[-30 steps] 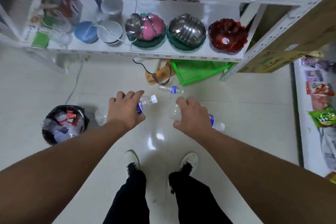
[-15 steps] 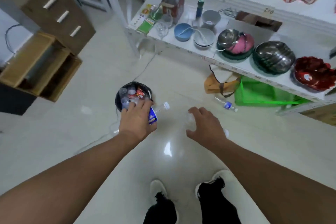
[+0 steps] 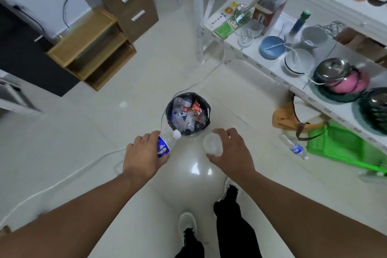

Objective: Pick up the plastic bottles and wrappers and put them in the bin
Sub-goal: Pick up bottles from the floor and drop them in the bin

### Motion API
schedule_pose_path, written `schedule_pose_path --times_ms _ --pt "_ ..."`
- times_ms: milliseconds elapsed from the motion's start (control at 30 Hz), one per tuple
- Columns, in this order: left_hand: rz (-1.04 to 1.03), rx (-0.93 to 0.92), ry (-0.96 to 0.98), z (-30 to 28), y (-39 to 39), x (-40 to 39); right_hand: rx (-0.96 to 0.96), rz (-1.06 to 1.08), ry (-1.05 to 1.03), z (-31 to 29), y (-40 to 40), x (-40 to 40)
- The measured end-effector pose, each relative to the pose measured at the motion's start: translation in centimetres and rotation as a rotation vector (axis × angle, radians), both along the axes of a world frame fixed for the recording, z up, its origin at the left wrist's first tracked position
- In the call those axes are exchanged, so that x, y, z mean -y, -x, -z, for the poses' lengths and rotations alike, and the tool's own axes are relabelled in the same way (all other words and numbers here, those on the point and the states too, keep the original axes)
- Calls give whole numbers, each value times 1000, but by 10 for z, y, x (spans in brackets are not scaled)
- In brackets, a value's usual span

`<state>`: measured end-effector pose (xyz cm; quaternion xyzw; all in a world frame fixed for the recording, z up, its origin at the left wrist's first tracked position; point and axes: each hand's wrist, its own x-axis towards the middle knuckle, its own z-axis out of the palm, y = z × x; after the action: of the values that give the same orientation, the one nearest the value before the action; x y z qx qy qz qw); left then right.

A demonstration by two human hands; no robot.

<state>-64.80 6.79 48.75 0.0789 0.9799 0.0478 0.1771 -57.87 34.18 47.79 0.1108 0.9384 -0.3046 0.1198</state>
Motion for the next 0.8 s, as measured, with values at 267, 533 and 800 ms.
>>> schedule_pose_path --times_ms 267,533,800 --pt "-314 105 -63 64 47 -42 -13 -76 72 72 88 -33" --pt "-414 245 -124 157 116 -73 11 -58 128 152 144 -31" --pt "-227 238 -255 308 191 -67 23 66 179 277 218 -5"
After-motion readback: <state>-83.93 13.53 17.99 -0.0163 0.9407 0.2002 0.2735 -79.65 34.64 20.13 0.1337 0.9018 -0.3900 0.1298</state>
